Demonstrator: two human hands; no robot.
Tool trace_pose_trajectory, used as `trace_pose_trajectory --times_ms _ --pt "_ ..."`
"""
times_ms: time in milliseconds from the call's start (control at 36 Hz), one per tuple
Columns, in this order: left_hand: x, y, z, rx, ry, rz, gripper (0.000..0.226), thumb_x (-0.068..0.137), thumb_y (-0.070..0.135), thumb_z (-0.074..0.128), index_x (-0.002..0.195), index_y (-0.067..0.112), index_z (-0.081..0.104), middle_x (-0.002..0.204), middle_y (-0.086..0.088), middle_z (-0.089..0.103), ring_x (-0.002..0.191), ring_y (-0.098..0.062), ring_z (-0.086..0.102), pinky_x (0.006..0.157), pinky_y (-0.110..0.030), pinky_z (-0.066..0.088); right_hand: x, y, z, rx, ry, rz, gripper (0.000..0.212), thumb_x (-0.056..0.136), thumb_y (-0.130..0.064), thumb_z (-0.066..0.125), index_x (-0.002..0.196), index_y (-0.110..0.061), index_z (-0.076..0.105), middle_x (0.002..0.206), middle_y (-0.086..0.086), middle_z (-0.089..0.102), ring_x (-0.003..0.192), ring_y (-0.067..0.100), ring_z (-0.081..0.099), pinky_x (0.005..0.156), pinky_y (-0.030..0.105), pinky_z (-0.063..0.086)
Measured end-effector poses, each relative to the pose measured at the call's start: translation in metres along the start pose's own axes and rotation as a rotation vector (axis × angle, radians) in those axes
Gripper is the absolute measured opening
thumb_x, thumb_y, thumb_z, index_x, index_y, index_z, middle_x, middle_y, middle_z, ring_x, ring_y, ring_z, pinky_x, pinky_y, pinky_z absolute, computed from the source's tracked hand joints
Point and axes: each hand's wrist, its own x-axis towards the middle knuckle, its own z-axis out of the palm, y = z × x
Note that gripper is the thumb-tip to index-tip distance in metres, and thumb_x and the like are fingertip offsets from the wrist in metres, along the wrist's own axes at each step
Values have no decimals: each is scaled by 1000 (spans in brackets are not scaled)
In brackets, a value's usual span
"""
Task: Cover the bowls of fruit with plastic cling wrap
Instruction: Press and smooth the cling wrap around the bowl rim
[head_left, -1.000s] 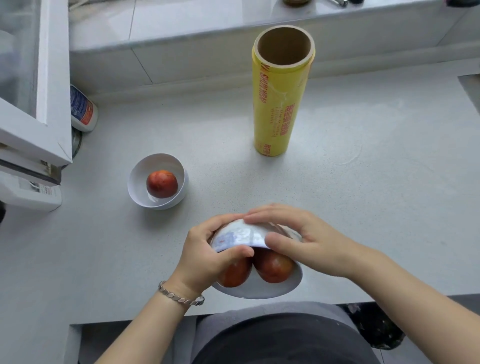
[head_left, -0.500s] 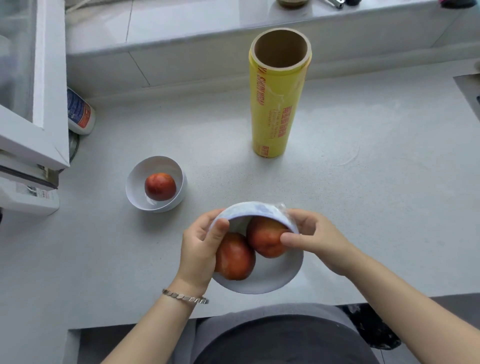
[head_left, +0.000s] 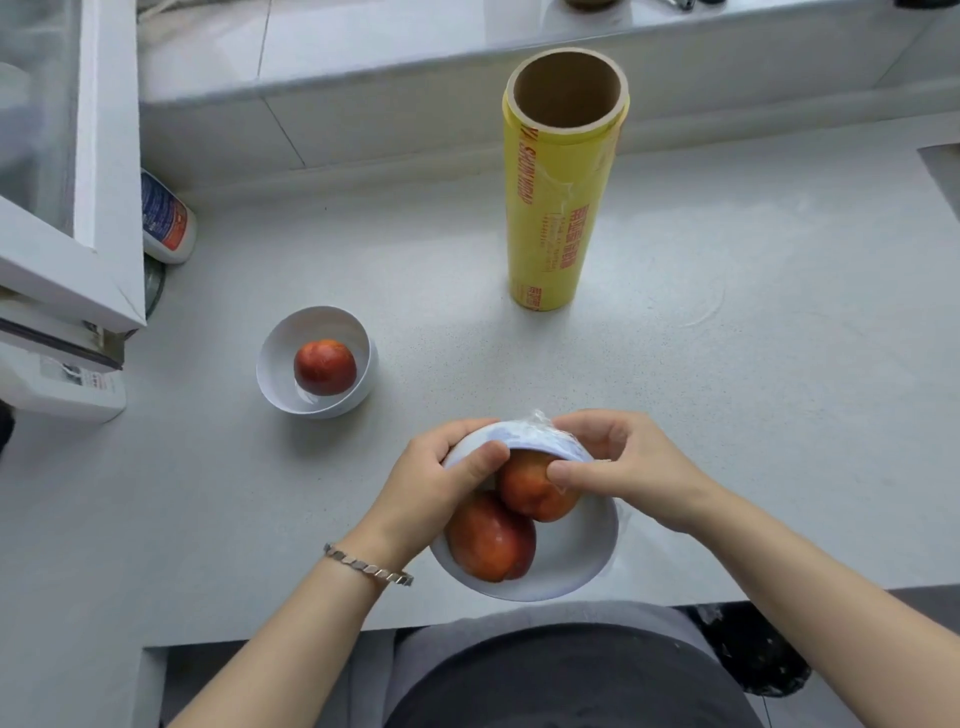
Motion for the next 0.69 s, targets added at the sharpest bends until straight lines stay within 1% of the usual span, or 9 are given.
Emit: trace_pose_trajectory --times_ms 56,111,167,222,278,389,444,528,694 --pt "-3 -4 3 -14 72 1 76 48 85 58 92 24 71 92 4 73 90 -6 65 78 -16 47 -1 1 1 -1 -11 33 38 59 -22 74 96 -23 66 90 -3 75 85 12 70 73 20 53" --pt "-6 -5 6 -31 140 12 68 49 82 62 86 25 71 85 7 73 84 -2 65 74 -14 47 -1 -1 4 -34 -37 51 38 61 -28 74 98 -26 65 94 -4 74 89 11 69 77 21 53" --pt "-10 -2 8 -37 188 16 52 52 67 67 84 26 70 79 12 72 79 2 64 70 -11 46 0 -6 8 -52 -22 51 32 66 -38 73 95 -27 66 95 -5 74 90 6 68 80 18 53" --pt "-13 0 9 -25 214 20 40 53 59 65 82 30 68 77 19 71 75 6 63 68 -9 45 2 -13 11 -81 37 48 25 75 -44 70 91 -25 70 92 -7 73 85 2 68 76 14 51" --pt "-15 1 12 17 241 23 37 52 60 65 80 36 67 77 23 70 75 6 62 68 -8 45 6 -18 13 -152 110 45 21 77 -38 69 86 -19 73 87 -6 73 79 0 66 71 11 49" --pt "-14 0 13 70 274 21 43 49 64 65 82 37 66 81 18 71 81 0 64 73 -12 47 14 -27 16 -222 192 42 18 74 -27 74 79 -10 74 80 5 74 73 9 66 71 23 51" --pt "-15 1 12 98 263 29 43 48 65 65 83 39 65 82 18 70 81 3 63 72 -9 45 18 -31 17 -217 195 42 15 76 -22 74 75 -7 72 77 9 72 70 11 62 70 24 48" --pt "-18 3 9 144 252 53 42 48 65 65 84 43 62 84 23 68 85 6 61 72 -6 44 22 -36 11 -125 201 75 14 80 -19 69 68 -11 67 67 2 64 65 8 57 65 17 45" --pt "-19 8 2 228 182 93 39 49 63 66 84 48 60 90 38 62 87 8 59 74 -4 43 25 -33 2 81 173 199 12 84 -19 63 74 -12 66 76 -2 67 69 5 57 61 16 43"
